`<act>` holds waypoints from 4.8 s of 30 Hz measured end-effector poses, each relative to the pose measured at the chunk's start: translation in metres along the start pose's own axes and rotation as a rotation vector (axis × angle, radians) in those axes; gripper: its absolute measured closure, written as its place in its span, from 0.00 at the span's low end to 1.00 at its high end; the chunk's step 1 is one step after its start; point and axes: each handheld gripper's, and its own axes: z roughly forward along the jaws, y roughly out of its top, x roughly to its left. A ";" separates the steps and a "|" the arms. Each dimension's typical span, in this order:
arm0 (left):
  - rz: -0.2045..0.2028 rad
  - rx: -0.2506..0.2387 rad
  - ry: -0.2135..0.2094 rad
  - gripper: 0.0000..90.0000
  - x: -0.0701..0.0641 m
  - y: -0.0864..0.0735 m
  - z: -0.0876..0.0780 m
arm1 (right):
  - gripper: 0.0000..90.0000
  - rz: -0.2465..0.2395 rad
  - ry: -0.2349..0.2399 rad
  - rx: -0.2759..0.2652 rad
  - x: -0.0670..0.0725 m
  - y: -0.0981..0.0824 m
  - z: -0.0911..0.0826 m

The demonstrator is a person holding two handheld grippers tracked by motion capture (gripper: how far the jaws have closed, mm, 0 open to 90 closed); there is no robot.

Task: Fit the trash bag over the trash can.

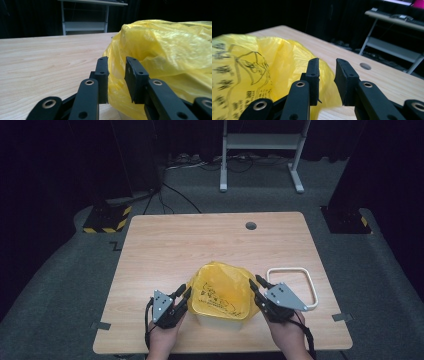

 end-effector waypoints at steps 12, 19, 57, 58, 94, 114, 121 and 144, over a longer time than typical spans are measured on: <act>0.019 -0.005 -0.009 0.79 -0.002 0.000 -0.002 | 0.99 -0.020 -0.027 0.096 -0.007 -0.002 0.032; 0.029 0.000 -0.013 0.80 -0.004 0.000 -0.001 | 1.00 0.035 -0.033 0.129 -0.021 -0.013 0.045; 0.159 0.181 -0.021 0.63 -0.013 -0.016 0.010 | 0.74 0.135 -0.066 0.050 -0.007 -0.045 -0.011; 0.161 0.182 -0.021 0.63 -0.013 -0.016 0.009 | 0.74 0.134 -0.055 0.049 -0.004 -0.044 -0.011; 0.057 0.257 -0.047 0.48 0.017 -0.031 0.016 | 0.62 0.133 -0.067 0.210 -0.012 -0.093 0.008; -0.039 0.191 -0.035 0.40 0.064 -0.025 -0.002 | 0.61 0.009 -0.002 0.181 0.039 -0.056 0.052; -0.072 0.207 0.051 0.39 0.111 -0.023 -0.016 | 0.60 -0.050 0.044 0.198 0.074 -0.038 0.096; -0.111 0.323 0.177 0.27 0.164 -0.021 -0.038 | 0.48 -0.039 0.049 0.162 0.084 -0.030 0.104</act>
